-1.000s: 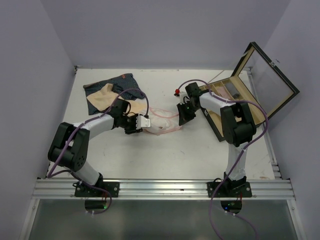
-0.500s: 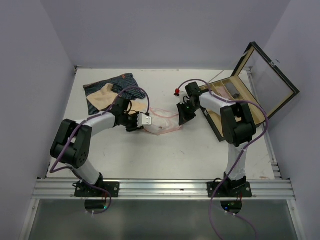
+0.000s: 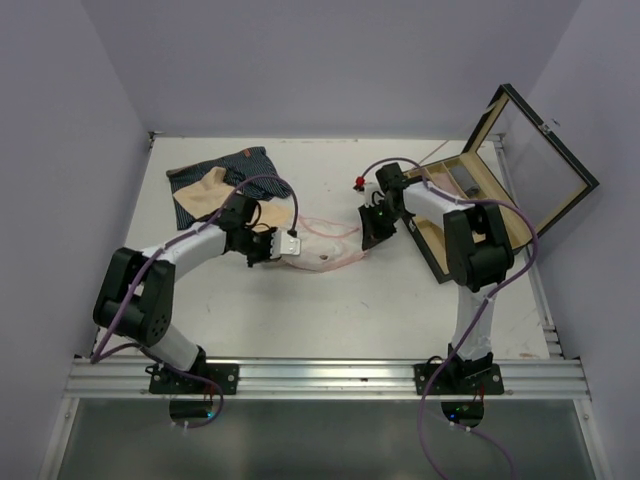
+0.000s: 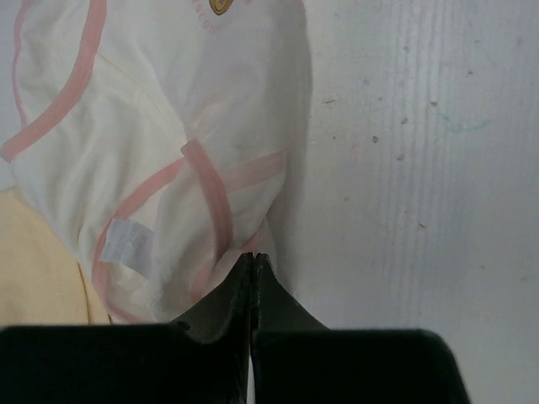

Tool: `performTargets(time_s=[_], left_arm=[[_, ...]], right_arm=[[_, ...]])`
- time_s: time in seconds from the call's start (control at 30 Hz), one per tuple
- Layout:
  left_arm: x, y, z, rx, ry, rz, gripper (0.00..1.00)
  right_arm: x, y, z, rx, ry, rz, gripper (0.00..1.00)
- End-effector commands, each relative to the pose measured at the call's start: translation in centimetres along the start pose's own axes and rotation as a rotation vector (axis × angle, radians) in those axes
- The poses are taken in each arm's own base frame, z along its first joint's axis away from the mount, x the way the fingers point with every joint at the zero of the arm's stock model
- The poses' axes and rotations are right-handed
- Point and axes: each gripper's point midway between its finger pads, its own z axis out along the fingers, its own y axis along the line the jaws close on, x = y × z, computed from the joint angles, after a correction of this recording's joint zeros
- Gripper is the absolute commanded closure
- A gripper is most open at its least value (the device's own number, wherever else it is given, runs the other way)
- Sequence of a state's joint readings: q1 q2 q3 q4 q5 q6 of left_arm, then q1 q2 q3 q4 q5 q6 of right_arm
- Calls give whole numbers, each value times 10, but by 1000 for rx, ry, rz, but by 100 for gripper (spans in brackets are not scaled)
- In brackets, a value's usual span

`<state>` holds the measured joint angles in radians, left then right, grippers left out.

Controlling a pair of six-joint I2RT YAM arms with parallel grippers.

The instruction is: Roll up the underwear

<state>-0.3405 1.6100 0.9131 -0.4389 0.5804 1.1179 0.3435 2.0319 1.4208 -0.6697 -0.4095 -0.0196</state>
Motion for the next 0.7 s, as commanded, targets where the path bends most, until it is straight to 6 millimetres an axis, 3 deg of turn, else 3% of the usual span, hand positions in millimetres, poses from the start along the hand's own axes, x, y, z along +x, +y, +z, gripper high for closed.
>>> performTargets(time_s=[0.0, 0.07, 0.1, 0.23, 0.43, 0.57, 0.67], left_arm=[[-26, -7, -34, 19, -48, 92, 100], [-24, -28, -45, 96, -25, 95, 100], [-26, -25, -48, 87, -29, 121, 100], [-20, -54, -56, 204, -1, 101, 100], [-32, -96, -68, 393, -55, 53, 100], [-44, -128, -72, 482, -108, 57, 100], [-46, -148, -64, 509, -97, 72, 100]], right_arm=[[-16, -5, -28, 1, -57, 10, 100], [-16, -8, -35, -4, -65, 24, 100], [-16, -8, -36, -5, -63, 22, 100], [-10, -4, -41, -27, -46, 16, 100], [11, 4, -47, -61, 20, 14, 100], [28, 5, -47, -58, 62, 33, 100], [34, 3, -45, -51, 76, 47, 100]])
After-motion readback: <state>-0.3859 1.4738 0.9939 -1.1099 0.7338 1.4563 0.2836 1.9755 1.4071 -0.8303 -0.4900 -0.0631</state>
